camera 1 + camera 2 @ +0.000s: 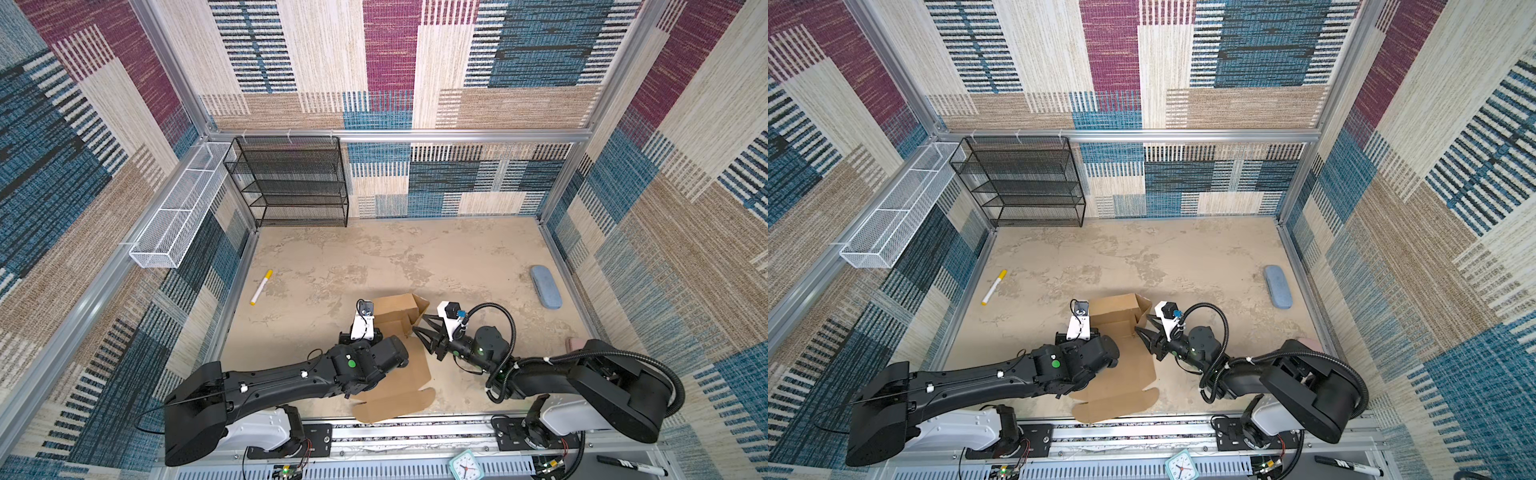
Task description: Fold the paper box
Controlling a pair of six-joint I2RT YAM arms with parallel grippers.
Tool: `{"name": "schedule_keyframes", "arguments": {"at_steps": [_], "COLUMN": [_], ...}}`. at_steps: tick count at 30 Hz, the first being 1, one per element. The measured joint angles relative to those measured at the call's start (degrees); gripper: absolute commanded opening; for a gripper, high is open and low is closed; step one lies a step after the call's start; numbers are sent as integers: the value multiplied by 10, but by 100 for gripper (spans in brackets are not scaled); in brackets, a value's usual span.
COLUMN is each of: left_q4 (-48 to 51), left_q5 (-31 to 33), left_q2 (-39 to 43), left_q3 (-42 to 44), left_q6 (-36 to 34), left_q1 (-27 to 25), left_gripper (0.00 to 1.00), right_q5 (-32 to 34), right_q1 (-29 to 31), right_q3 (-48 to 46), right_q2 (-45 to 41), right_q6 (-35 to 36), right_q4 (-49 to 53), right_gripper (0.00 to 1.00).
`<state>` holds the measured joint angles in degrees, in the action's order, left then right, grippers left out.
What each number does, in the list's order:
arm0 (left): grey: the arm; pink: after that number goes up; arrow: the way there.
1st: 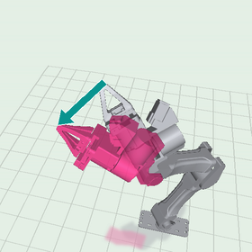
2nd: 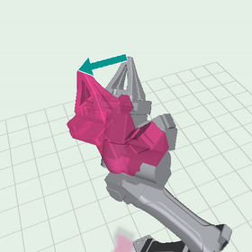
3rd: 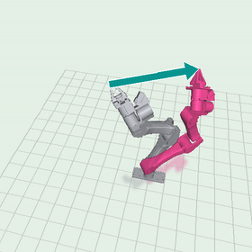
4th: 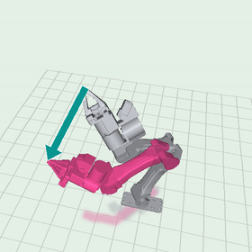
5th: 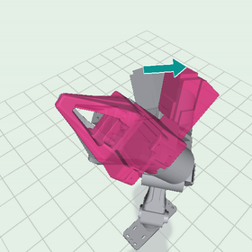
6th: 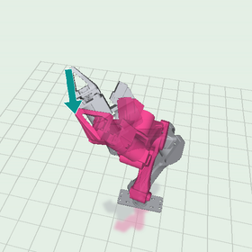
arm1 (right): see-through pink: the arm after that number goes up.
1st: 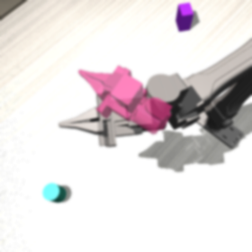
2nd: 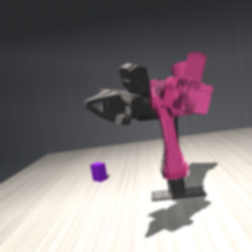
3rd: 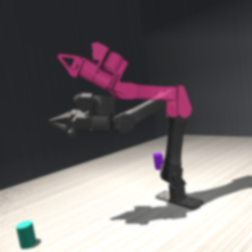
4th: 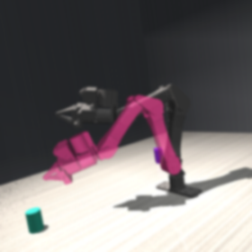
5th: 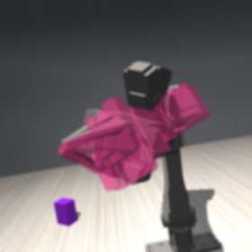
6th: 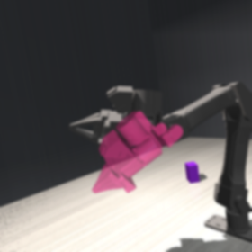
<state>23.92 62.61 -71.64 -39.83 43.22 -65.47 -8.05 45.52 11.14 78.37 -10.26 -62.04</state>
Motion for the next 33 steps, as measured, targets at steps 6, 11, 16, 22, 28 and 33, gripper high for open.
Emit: {"name": "schedule_keyframes", "arguments": {"at_steps": [6, 11, 16, 22, 28, 33], "left_q4": [-45, -83, -120, -146, -165, -163], "left_q5": [-5, -23, -46, -77, -106, -122], "left_q2": [19, 34, 35, 58, 92, 106], "left_q3": [45, 66, 78, 110, 133, 132], "left_q6": [-30, -59, -74, -73, -71, -52], "left_q1": [7, 19, 24, 36, 50, 65], "left_gripper": [0, 0, 0, 0, 0, 0], "right_q5": [27, 76, 82, 50, 26, -14], "right_q1": [-6, -40, -90, -108, -108, -106], "right_q3": [-19, -5, 90, 183, 192, 161], "right_q2": [-136, -240, -145, 17, 83, 94], "right_q6": [-29, -71, -115, -144, -167, -178], "right_q4": [80, 169, 260, 346, 373, 357], "right_gripper": [53, 54, 53, 52, 52, 52]}}
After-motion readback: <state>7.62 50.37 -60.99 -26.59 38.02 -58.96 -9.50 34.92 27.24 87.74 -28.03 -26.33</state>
